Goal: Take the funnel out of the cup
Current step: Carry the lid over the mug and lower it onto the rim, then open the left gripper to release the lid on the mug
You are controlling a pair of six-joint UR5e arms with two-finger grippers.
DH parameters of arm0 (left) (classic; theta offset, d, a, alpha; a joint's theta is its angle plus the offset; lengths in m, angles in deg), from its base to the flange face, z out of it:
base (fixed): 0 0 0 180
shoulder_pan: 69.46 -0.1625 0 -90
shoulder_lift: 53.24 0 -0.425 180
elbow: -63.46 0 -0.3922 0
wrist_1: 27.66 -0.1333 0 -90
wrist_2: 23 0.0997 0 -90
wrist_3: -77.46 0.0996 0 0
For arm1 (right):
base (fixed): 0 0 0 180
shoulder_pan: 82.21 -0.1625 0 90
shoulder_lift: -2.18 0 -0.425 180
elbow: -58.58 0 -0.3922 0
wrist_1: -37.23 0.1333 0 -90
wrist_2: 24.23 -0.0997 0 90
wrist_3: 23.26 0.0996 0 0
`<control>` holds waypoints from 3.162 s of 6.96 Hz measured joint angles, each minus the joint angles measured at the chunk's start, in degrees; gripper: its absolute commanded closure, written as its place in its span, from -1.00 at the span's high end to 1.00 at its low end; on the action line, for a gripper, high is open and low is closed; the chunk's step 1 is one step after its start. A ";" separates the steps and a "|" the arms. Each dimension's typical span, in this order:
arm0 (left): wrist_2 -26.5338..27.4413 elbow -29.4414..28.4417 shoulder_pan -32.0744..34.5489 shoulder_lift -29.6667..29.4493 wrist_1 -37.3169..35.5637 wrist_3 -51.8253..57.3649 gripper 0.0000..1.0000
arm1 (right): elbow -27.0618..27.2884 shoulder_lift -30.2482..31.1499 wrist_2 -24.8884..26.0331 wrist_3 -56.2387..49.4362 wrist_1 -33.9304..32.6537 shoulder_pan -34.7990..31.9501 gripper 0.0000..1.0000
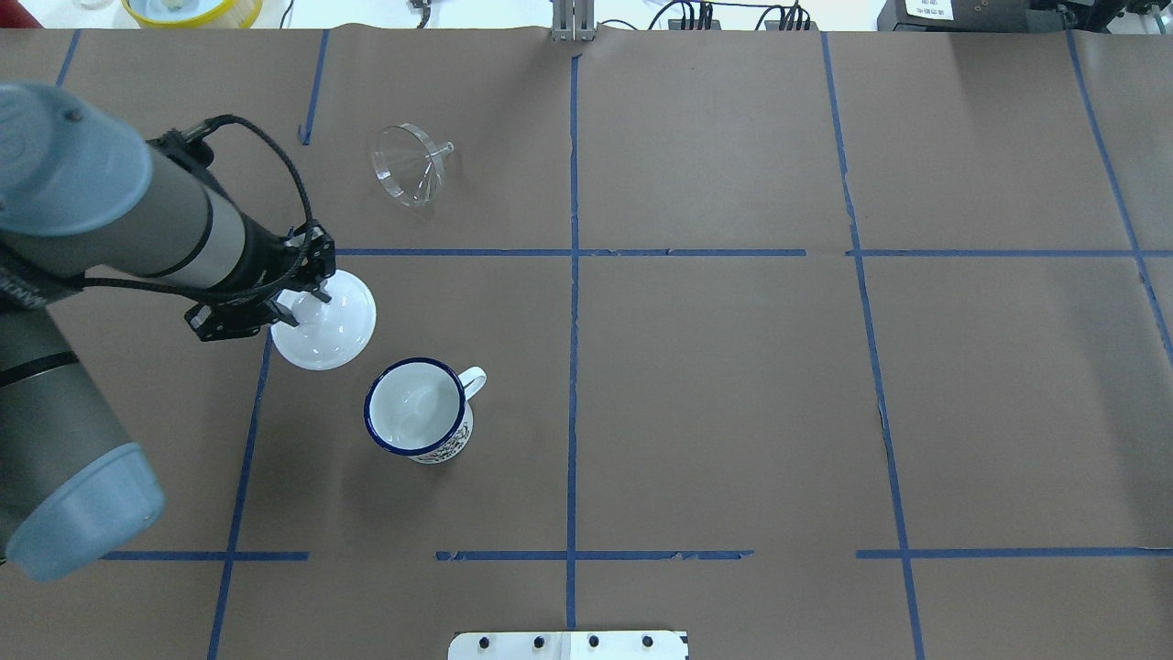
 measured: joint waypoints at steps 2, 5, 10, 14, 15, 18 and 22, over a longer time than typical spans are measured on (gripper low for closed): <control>-0.30 -4.58 -4.89 -5.33 -3.66 -3.67 -1.00 | 0.00 0.00 0.00 0.00 0.00 0.00 1.00; 0.93 -6.39 -8.96 -5.85 -4.06 -5.97 -1.00 | 0.00 0.00 0.00 0.00 0.00 0.00 1.00; 1.33 -7.23 -9.73 -5.63 -3.98 -5.92 -1.00 | 0.00 0.00 0.00 0.00 0.00 0.00 1.00; 1.30 -7.61 -10.02 -5.60 -3.90 -5.82 -1.00 | -0.01 0.00 0.00 0.00 0.00 0.00 1.00; 1.30 -7.67 -10.11 -5.60 -3.89 -5.85 -1.00 | -0.02 0.00 0.00 0.00 0.00 0.00 1.00; 1.31 -7.96 -10.26 -5.61 -3.88 -5.85 -0.30 | 0.00 0.00 0.00 0.00 0.00 0.00 1.00; 1.34 -8.01 -10.25 -5.44 -3.89 -5.47 0.32 | 0.00 0.00 0.00 0.00 0.00 0.00 1.00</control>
